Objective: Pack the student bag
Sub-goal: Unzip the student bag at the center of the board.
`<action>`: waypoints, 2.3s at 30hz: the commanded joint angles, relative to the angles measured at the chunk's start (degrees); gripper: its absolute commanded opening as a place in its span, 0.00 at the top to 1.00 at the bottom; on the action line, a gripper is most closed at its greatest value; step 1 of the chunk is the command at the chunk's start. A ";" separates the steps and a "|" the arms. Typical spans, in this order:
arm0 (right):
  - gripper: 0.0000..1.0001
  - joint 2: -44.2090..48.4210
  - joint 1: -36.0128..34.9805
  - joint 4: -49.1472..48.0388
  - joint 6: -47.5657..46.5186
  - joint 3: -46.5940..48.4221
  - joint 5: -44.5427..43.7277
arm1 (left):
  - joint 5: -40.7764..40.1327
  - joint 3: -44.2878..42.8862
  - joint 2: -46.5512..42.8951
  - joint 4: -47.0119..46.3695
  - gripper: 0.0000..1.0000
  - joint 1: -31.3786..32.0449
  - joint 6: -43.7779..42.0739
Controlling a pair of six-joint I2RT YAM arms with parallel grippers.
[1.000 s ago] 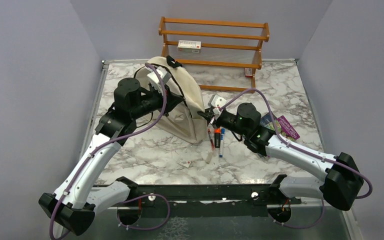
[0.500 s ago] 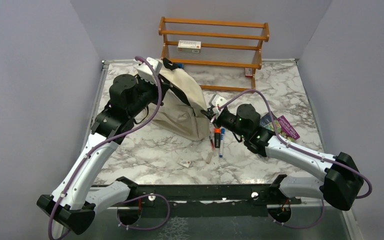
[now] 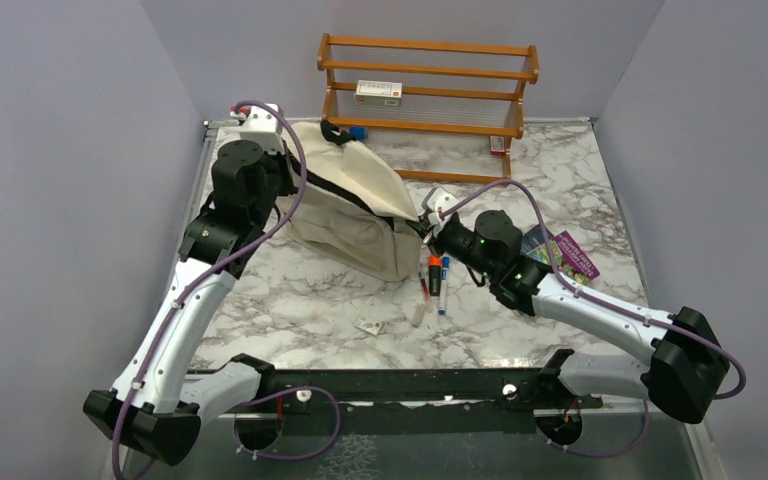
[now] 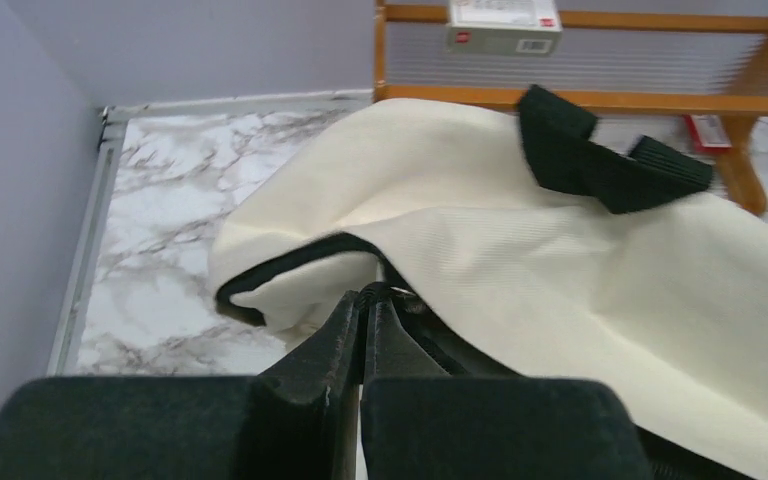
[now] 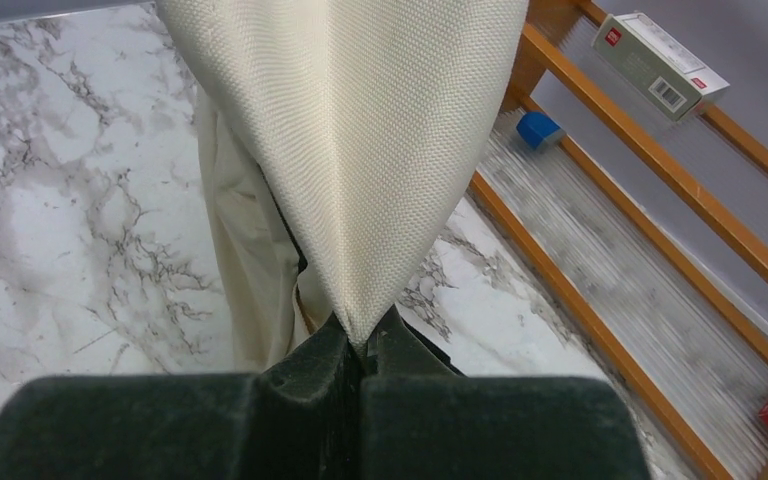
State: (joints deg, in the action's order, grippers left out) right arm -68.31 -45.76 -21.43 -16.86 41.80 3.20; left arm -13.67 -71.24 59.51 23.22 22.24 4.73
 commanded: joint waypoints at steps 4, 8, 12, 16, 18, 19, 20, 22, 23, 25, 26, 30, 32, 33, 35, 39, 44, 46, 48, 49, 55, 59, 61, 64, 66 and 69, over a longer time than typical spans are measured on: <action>0.99 1.99 0.18 0.51 1.49 -1.59 -2.99 | -4.36 3.07 1.81 2.80 1.00 -10.67 4.28; 0.99 2.24 0.15 0.83 1.69 -1.53 -2.96 | -2.14 3.80 2.10 2.45 1.00 -13.27 4.43; 0.99 3.66 0.22 1.08 2.58 -1.39 -2.12 | 3.57 5.06 1.68 0.15 1.00 -14.04 3.77; 0.82 6.42 0.14 2.75 2.58 0.16 0.52 | 9.96 5.97 0.51 -3.06 1.00 -14.15 3.56; 0.68 7.95 0.16 4.20 2.24 1.43 1.65 | 11.71 6.26 -0.01 -4.43 1.00 -14.15 3.65; 0.62 8.73 0.12 4.90 1.98 2.11 2.05 | 12.14 6.29 -0.30 -4.83 1.00 -14.15 3.76; 0.57 9.55 0.17 5.55 1.72 2.67 2.33 | 12.56 6.21 -0.35 -5.13 1.00 -14.15 3.75; 0.51 10.92 0.20 6.80 0.73 4.05 3.26 | 13.45 6.05 -0.65 -5.40 1.00 -14.15 3.64; 0.49 11.27 0.13 7.59 0.09 5.05 3.99 | 13.58 5.96 -0.81 -5.64 1.00 -14.13 3.62; 0.45 10.98 0.11 10.07 -1.36 7.93 5.55 | 15.62 5.78 -1.04 -6.16 1.00 -14.15 3.74; 0.44 10.29 0.12 11.63 -1.85 10.05 6.73 | 16.32 5.66 -1.19 -6.47 1.00 -14.15 3.86; 0.41 3.89 0.15 17.00 -3.12 20.47 13.09 | 19.79 4.06 -1.40 -7.37 1.00 -14.15 4.61; 0.40 -0.19 0.06 17.61 -2.12 25.06 15.58 | 21.29 2.91 -1.31 -7.49 1.00 -14.14 4.87; 0.40 -2.51 0.08 18.02 -1.76 27.38 16.75 | 21.87 2.34 -1.23 -7.49 1.00 -14.11 5.04; 0.39 -7.27 0.04 19.50 -0.91 32.72 18.98 | 23.05 1.35 -0.96 -7.64 1.00 -14.07 5.40; 0.37 -15.41 -2.25 21.08 0.65 41.00 20.39 | 24.41 -0.07 -0.34 -7.75 1.00 -14.07 6.05; 0.37 -22.84 -5.00 24.56 0.72 48.64 18.79 | 25.22 -0.56 -0.36 -7.75 1.00 -14.07 5.99; 0.37 -25.01 -5.59 25.52 0.58 50.75 18.09 | 25.54 -0.40 -0.43 -7.80 1.00 -14.07 6.07; 0.37 -26.54 -6.10 25.90 0.49 51.99 17.49 | 25.69 -0.15 -0.55 -7.92 1.00 -14.07 6.16; 0.37 -27.17 -6.23 26.09 0.52 52.51 17.31 | 25.77 -0.06 -0.56 -7.97 1.00 -14.07 6.17; 0.38 -29.85 -6.62 26.05 0.83 54.08 13.21 | 26.08 0.22 -0.78 -8.10 1.00 -14.06 6.19; 0.41 -30.76 -6.82 25.03 -0.31 53.81 9.78 | 26.11 0.36 -1.05 -8.11 1.00 -14.07 6.17; 0.45 -31.28 -7.05 24.73 -1.06 53.94 8.07 | 26.10 0.40 -1.04 -8.11 1.00 -14.07 6.12; 0.58 -31.18 -7.08 23.51 -1.20 53.03 6.35 | 25.98 0.40 -1.03 -8.04 1.00 -14.06 6.00; 0.69 -30.06 -7.07 19.97 -0.56 51.15 5.45 | 25.62 0.45 -0.91 -8.03 1.00 -14.07 5.99; 0.89 -27.77 -7.11 15.82 0.52 48.38 3.05 | 24.65 0.27 -0.75 -7.94 1.00 -14.07 6.25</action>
State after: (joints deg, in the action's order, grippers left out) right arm -98.59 -52.47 1.08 -17.34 92.88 11.40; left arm 11.07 -69.71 59.35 17.82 8.36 10.31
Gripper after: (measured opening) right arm 0.206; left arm 0.013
